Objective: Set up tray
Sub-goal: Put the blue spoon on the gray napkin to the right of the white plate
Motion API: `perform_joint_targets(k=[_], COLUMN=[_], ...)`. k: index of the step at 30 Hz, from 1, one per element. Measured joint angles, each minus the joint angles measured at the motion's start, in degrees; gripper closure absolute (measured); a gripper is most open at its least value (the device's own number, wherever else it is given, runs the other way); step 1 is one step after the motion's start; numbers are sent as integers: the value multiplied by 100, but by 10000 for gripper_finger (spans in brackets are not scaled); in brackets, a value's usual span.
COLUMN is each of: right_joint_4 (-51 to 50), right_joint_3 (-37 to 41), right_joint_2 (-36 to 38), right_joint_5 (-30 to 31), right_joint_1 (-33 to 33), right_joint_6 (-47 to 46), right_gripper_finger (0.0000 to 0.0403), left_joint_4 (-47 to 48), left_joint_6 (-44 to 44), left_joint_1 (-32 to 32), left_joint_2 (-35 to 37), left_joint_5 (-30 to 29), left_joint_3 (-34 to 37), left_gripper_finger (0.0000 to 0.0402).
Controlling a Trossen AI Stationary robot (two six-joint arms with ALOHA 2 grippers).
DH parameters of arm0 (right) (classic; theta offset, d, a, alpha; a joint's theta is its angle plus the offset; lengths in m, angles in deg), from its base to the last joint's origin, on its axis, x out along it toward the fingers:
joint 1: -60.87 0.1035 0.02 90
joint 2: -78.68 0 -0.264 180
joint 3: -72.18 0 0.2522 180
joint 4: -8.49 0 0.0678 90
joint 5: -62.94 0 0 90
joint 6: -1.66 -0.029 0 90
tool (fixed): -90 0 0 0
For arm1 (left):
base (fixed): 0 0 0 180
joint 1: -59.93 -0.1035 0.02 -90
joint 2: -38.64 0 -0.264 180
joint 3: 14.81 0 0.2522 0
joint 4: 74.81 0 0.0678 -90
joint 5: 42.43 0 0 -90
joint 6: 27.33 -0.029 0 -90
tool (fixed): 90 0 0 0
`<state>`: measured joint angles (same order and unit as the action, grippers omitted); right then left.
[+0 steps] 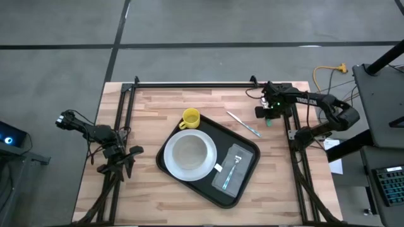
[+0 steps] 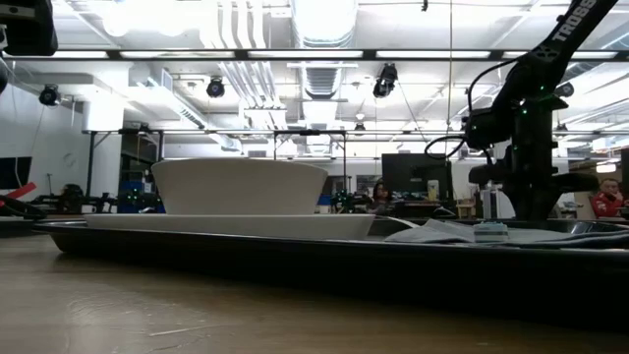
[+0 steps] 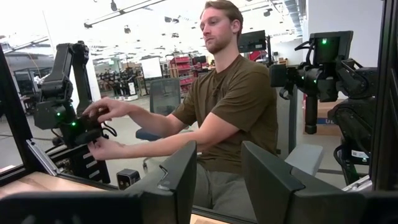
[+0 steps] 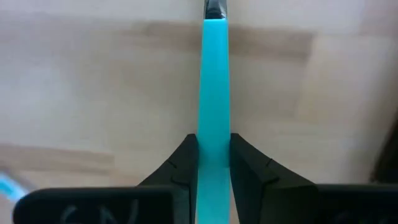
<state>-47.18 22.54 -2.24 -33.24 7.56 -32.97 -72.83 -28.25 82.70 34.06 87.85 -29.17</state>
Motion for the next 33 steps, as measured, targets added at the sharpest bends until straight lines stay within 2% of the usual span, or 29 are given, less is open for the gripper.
perform_joint_targets(k=[7,12,16,21,24,33], right_joint_4=[-802,-1177,-1111,-1141,-1124,-1065], right_joint_3=[-219,-307,-282,-322,-354,-854], right_joint_2=[92,99,99,103,105,107], right_joint_5=[-810,-1021,-811,-515,-553,-137], right_joint_1=[280,787,1515,2084,2479,3954], right_joint_6=[-974,-2486,-2412,-4004,-4916,-6958], right_gripper_finger=[352,352,352,352,352,352], left_joint_4=[0,-1,0,1,2,1], left_joint_6=[2,0,1,1,2,0], left_joint_1=[-1,-1,-2,-2,-2,-1], left_joint_2=[-2,-2,0,-2,-2,0], left_joint_5=[-1,0,1,-1,0,1], left_joint_3=[0,0,0,0,0,0], left_gripper_finger=[290,290,290,290,290,290])
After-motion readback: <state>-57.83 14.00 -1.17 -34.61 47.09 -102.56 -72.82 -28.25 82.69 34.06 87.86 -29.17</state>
